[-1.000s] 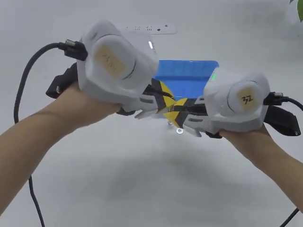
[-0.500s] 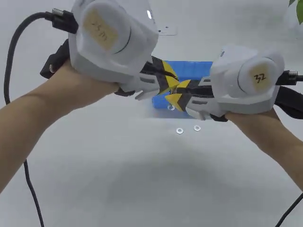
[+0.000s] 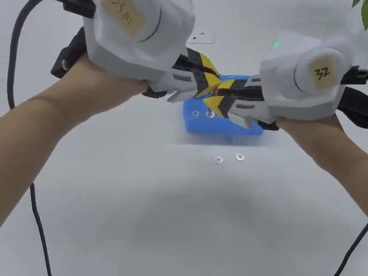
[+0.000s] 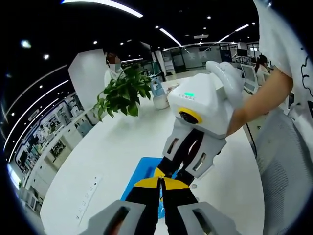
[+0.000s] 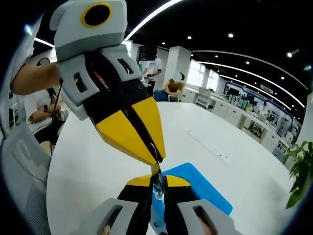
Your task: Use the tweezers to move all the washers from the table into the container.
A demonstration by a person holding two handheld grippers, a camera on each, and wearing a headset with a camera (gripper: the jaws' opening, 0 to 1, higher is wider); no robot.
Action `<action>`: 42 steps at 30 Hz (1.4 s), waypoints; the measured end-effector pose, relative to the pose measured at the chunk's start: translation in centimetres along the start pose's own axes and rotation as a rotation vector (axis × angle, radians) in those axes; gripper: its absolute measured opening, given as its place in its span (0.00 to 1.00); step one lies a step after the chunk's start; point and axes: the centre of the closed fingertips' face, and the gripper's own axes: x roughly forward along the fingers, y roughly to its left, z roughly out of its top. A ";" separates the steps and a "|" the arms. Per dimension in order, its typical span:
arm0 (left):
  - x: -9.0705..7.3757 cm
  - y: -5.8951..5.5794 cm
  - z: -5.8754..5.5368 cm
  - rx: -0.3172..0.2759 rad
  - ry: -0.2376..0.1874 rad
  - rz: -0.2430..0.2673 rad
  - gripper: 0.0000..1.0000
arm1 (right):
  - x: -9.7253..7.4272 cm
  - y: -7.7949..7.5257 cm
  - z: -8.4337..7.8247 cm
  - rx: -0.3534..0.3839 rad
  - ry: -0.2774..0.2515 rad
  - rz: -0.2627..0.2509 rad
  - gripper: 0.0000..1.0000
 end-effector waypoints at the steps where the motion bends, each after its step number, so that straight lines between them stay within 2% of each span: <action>1: 0.1 0.1 -0.1 0.005 0.003 0.004 0.00 | 0.1 -0.2 -0.1 -0.001 0.001 -0.004 0.04; 4: 0.6 0.4 -0.3 0.016 0.014 0.012 0.00 | 0.7 -0.7 -0.5 -0.009 0.009 -0.014 0.04; 10: 1.7 1.0 -1.6 0.003 0.037 0.016 0.00 | 2.1 -1.3 -1.7 -0.011 0.027 -0.019 0.04; 14: 2.5 1.2 -2.7 -0.012 0.048 0.011 0.00 | 2.9 -1.4 -2.7 0.009 0.044 -0.012 0.04; 24: 3.6 1.6 -4.1 -0.032 0.073 0.015 0.00 | 4.1 -1.8 -4.1 0.056 0.065 -0.017 0.05; 30: 4.0 1.4 -4.6 -0.039 0.089 0.014 0.00 | 4.5 -1.6 -4.7 0.083 0.082 -0.010 0.05; 36: 3.9 1.5 -4.6 -0.047 0.083 0.017 0.00 | 4.6 -1.8 -4.8 0.114 0.076 -0.010 0.05; 42: 3.2 1.4 -4.5 -0.044 0.082 0.020 0.00 | 4.3 -1.6 -4.2 0.093 0.074 -0.011 0.06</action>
